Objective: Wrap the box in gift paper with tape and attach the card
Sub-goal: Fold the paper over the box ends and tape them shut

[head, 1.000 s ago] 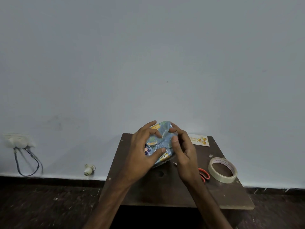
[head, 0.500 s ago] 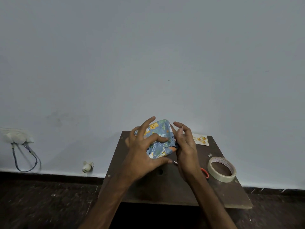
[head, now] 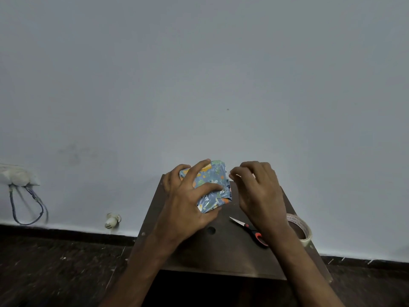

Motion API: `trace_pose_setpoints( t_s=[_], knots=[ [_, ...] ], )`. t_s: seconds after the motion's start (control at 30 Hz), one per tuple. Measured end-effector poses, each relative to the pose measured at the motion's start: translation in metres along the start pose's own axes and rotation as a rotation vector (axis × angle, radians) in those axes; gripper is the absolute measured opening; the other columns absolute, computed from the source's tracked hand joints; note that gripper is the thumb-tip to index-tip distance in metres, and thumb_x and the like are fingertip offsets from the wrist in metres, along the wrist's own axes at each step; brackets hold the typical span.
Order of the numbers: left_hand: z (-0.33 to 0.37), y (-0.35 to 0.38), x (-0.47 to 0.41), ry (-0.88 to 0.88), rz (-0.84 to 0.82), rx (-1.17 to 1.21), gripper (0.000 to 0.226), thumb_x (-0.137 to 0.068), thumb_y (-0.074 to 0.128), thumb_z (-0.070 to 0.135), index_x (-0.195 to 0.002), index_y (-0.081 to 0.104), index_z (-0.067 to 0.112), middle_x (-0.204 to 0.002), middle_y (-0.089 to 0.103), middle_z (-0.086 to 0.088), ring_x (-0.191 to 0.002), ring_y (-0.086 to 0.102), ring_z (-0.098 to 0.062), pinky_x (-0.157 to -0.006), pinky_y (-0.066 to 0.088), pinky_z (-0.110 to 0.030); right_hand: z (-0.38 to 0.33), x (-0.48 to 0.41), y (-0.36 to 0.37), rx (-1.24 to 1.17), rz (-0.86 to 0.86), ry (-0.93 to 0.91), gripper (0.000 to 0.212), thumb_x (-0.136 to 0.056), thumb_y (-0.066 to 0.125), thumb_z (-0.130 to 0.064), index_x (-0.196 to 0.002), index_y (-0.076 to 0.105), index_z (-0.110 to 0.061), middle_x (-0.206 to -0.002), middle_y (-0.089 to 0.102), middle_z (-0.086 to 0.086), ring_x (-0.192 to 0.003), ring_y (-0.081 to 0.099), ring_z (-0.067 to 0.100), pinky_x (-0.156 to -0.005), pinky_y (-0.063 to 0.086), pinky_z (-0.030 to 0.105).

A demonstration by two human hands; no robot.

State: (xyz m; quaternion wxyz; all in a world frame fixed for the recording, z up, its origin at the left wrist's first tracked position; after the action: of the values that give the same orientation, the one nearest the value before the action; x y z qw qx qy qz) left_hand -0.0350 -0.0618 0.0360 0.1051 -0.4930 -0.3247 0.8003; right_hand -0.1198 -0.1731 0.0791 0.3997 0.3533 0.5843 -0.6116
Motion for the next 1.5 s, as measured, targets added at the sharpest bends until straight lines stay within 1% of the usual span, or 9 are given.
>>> trace_pose_setpoints(
  t_s=[0.3,0.6,0.8,0.93,1.03,1.13,1.27,1.4,1.5],
  knots=[
    [0.001,0.005,0.000,-0.029,-0.058,0.031,0.037,-0.072,0.063,0.059,-0.105,0.072,0.044,-0.150,0.045,0.010,-0.124,0.041,-0.026,-0.103,0.037,-0.048,-0.015,0.012,0.015,0.163,-0.140,-0.221,0.030,-0.090,0.042,-0.007,-0.092,0.071,-0.013,-0.093,0.065,0.003,-0.084,0.054,0.024,-0.081,0.039,0.038],
    [0.002,0.004,0.003,0.027,-0.009,0.032,0.035,-0.073,0.064,0.059,-0.101,0.074,0.040,-0.148,0.049,0.005,-0.123,0.042,-0.027,-0.101,0.038,-0.049,-0.012,0.013,0.030,0.141,-0.315,-0.220,0.026,-0.072,0.071,-0.007,-0.093,0.071,-0.022,-0.096,0.063,-0.003,-0.089,0.058,0.022,-0.085,0.039,0.043],
    [-0.007,-0.009,-0.002,0.021,0.146,0.099,0.038,-0.064,0.084,0.044,-0.091,0.061,0.031,-0.143,0.054,0.007,-0.117,0.048,-0.029,-0.099,0.036,-0.044,0.017,0.037,0.037,-0.058,-0.460,0.040,0.036,-0.099,0.042,-0.043,-0.132,0.058,-0.042,-0.131,0.051,-0.002,-0.104,0.045,0.019,-0.081,0.037,0.036],
    [-0.004,-0.003,0.001,0.064,0.130,0.078,0.052,-0.063,0.086,0.046,-0.102,0.052,0.033,-0.140,0.055,0.011,-0.118,0.049,-0.027,-0.096,0.038,-0.048,0.026,0.062,0.050,-0.231,-0.602,0.220,0.043,-0.099,0.027,-0.061,-0.132,0.054,-0.053,-0.146,0.039,-0.011,-0.122,0.040,0.014,-0.097,0.038,0.036],
    [0.004,-0.004,0.002,0.028,0.120,0.202,0.071,-0.066,0.078,0.055,-0.126,0.057,0.022,-0.121,0.051,0.028,-0.122,0.041,-0.012,-0.100,0.041,-0.046,0.056,0.060,0.038,-0.732,-0.387,0.687,0.031,-0.099,0.049,-0.052,-0.104,0.076,-0.038,-0.130,0.055,-0.014,-0.122,0.049,0.004,-0.096,0.043,0.028],
    [0.017,-0.001,-0.002,0.044,0.097,0.249,0.084,-0.066,0.078,0.057,-0.137,0.054,0.017,-0.110,0.049,0.027,-0.121,0.045,-0.015,-0.102,0.041,-0.043,0.069,0.062,0.038,-0.981,-0.208,0.988,0.024,-0.092,0.064,-0.032,-0.106,0.063,-0.013,-0.118,0.067,-0.005,-0.111,0.064,0.011,-0.085,0.056,0.031],
    [0.019,0.007,0.002,0.064,0.080,0.254,0.089,-0.064,0.089,0.041,-0.141,0.050,0.020,-0.110,0.052,0.022,-0.120,0.046,-0.022,-0.103,0.039,-0.034,0.028,0.073,0.072,-1.358,-0.471,1.094,0.033,-0.095,0.062,-0.026,-0.126,0.057,-0.017,-0.111,0.074,0.008,-0.099,0.073,0.024,-0.073,0.059,0.030],
    [0.014,0.012,-0.002,0.095,0.057,0.301,0.090,-0.062,0.091,0.042,-0.137,0.050,0.013,-0.140,0.049,0.010,-0.129,0.046,-0.028,-0.104,0.043,-0.039,0.040,0.079,0.078,-1.295,-0.341,1.103,0.023,-0.096,0.063,-0.018,-0.112,0.069,-0.005,-0.099,0.076,0.015,-0.092,0.074,0.029,-0.069,0.060,0.034],
    [0.002,0.028,-0.002,0.061,-0.036,0.393,0.105,-0.061,0.087,0.059,-0.144,0.035,0.023,-0.165,0.015,-0.004,-0.145,0.033,-0.028,-0.111,0.040,-0.039,0.048,0.093,0.086,-1.266,-0.251,1.169,0.024,-0.094,0.065,-0.019,-0.112,0.070,-0.003,-0.099,0.076,0.017,-0.093,0.074,0.034,-0.072,0.061,0.039]
  ],
)
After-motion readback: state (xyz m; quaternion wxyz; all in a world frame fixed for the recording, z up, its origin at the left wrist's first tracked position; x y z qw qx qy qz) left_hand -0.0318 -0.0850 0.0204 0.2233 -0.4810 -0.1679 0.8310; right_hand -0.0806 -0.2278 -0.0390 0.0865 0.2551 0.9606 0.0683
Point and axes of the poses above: each hand's wrist, its own x-axis away from the middle knuckle, its own y-axis out of the palm, z = x × y, the point moved 10 cm from there along -x, towards the middle knuckle
